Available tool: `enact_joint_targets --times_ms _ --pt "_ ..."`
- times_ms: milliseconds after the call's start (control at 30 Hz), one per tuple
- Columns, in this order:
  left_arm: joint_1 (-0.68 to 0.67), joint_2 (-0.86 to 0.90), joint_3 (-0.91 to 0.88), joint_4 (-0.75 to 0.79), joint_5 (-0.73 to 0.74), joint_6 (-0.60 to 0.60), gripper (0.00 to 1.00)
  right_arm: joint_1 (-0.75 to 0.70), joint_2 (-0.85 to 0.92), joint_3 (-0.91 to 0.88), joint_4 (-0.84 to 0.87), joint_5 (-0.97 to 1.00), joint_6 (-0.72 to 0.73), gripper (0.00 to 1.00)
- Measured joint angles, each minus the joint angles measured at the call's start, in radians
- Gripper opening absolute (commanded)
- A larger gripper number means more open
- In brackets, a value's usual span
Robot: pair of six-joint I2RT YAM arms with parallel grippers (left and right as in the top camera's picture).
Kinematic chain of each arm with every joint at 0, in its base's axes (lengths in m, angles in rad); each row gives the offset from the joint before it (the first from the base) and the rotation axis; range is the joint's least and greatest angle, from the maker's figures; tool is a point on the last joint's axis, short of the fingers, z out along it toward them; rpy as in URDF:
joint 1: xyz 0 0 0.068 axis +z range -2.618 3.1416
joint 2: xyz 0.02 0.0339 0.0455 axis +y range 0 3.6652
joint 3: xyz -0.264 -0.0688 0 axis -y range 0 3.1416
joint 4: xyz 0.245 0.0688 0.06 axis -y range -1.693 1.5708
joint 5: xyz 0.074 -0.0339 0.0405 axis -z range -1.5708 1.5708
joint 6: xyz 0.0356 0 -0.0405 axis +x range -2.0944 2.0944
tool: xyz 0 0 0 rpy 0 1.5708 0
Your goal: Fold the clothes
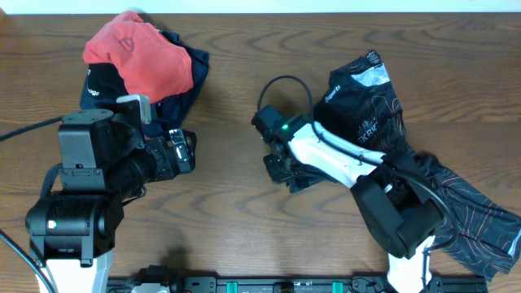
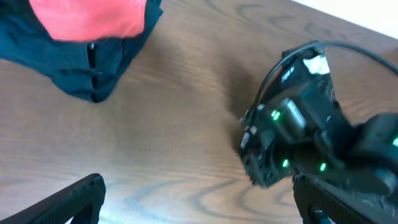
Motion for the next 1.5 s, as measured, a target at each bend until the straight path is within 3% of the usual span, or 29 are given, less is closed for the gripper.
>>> enact_joint_targets --times_ms 233,367,433,633,933,1100,1333,1500 --pt "-0.029 0.069 0.007 -0.056 0.072 0.0 0.98 -0.214 -0.042 0.0 -0.001 -0.037 -0.034 0.35" --pt "-0.12 0.174 0.007 -0.056 0.111 0.0 0.98 -0.334 -0.177 -0.001 -0.001 -0.074 -0.098 0.54" --pt "-0.178 0.232 0.007 -0.048 0.12 0.0 0.98 -0.372 -0.258 -0.001 -0.005 -0.097 -0.127 0.59" --pt "-0.358 0.42 0.007 0.034 0.131 0.004 0.98 -0.427 -0.422 0.0 -0.087 -0.1 -0.148 0.6" --pt "-0.547 0.666 0.007 0.158 0.132 0.016 0.99 -0.613 -0.459 0.0 -0.195 -0.052 -0.074 0.61" --pt "-0.631 0.766 0.007 0.298 0.132 0.026 0.86 -0.716 -0.459 0.0 -0.24 -0.048 -0.054 0.61" --pt "-0.702 0.846 0.007 0.393 0.132 0.018 0.85 -0.797 -0.459 0.0 -0.28 -0.045 -0.05 0.61" --pt "-0.742 0.904 0.007 0.464 0.122 -0.12 0.85 -0.808 -0.459 0.0 -0.284 -0.046 -0.05 0.61"
